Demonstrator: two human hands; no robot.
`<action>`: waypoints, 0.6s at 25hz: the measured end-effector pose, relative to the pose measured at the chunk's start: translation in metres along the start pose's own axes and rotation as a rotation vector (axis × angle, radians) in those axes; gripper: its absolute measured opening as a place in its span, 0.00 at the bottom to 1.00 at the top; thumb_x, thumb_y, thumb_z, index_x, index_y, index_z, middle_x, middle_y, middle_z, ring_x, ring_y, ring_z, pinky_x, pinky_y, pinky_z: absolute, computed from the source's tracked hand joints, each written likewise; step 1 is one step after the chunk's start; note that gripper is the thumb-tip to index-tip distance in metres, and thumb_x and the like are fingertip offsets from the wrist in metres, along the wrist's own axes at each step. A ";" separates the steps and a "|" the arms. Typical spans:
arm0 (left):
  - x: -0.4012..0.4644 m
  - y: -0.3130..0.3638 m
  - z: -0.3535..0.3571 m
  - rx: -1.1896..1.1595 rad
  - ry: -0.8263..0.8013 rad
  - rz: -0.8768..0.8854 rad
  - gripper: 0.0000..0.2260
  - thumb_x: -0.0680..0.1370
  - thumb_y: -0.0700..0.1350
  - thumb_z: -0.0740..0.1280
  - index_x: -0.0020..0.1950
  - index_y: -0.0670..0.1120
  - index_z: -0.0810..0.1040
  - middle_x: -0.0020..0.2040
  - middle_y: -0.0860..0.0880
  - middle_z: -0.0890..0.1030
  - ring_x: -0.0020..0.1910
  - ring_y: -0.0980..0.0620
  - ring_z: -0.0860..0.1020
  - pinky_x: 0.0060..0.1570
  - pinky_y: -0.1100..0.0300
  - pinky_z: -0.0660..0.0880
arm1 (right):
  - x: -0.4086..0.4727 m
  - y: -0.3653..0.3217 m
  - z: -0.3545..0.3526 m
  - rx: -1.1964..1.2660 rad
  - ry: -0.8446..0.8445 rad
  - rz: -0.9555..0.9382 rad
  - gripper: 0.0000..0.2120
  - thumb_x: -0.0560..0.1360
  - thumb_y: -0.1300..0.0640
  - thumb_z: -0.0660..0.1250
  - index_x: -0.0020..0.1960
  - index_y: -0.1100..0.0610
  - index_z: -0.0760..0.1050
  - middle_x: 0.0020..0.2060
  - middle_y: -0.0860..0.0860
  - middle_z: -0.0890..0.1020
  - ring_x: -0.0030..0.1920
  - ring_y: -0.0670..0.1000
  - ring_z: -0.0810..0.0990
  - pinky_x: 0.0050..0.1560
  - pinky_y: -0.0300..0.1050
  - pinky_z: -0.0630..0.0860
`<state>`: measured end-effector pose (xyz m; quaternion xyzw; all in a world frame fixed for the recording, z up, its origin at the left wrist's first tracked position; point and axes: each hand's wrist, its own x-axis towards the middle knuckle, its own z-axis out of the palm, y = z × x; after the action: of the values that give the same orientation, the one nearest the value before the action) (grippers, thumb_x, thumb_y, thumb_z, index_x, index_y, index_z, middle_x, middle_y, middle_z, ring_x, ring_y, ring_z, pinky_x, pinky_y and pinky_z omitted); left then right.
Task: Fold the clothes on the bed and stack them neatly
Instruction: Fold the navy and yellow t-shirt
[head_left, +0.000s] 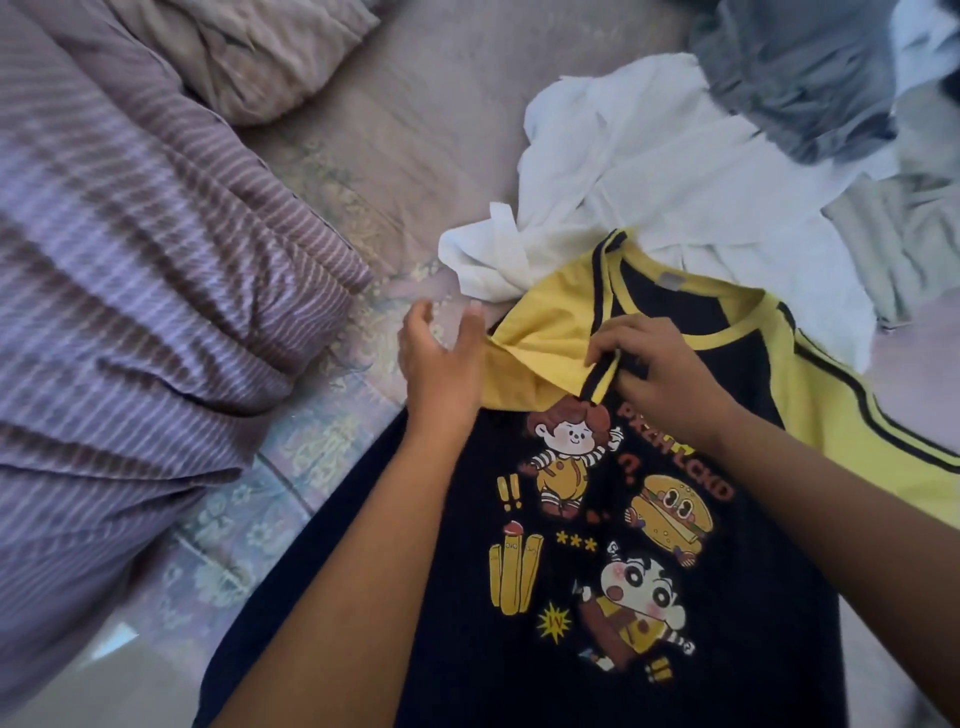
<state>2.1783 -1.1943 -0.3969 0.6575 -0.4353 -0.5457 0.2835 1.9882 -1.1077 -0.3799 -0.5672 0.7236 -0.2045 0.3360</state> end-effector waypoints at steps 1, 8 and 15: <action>0.010 0.008 0.003 0.012 -0.086 -0.117 0.26 0.82 0.56 0.65 0.76 0.45 0.67 0.72 0.46 0.71 0.68 0.48 0.72 0.63 0.53 0.71 | -0.003 -0.001 -0.003 0.034 0.005 0.007 0.15 0.75 0.75 0.64 0.53 0.61 0.82 0.57 0.55 0.79 0.62 0.55 0.70 0.66 0.48 0.64; -0.049 -0.051 0.019 0.435 -0.558 0.037 0.17 0.78 0.41 0.73 0.66 0.45 0.79 0.54 0.47 0.78 0.54 0.48 0.78 0.58 0.52 0.78 | -0.034 0.023 0.006 0.184 0.103 0.382 0.19 0.73 0.79 0.65 0.50 0.59 0.83 0.60 0.61 0.75 0.56 0.55 0.73 0.56 0.49 0.76; -0.099 -0.131 0.041 0.995 -0.485 0.563 0.20 0.80 0.49 0.70 0.69 0.43 0.74 0.60 0.43 0.77 0.57 0.44 0.78 0.53 0.50 0.78 | -0.048 0.091 0.021 0.117 -0.097 0.733 0.12 0.83 0.59 0.62 0.62 0.58 0.81 0.59 0.57 0.80 0.54 0.55 0.78 0.55 0.50 0.75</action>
<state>2.1709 -1.0425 -0.4718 0.4282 -0.8463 -0.3154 -0.0309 1.9471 -1.0356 -0.4438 -0.2595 0.8490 -0.0846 0.4525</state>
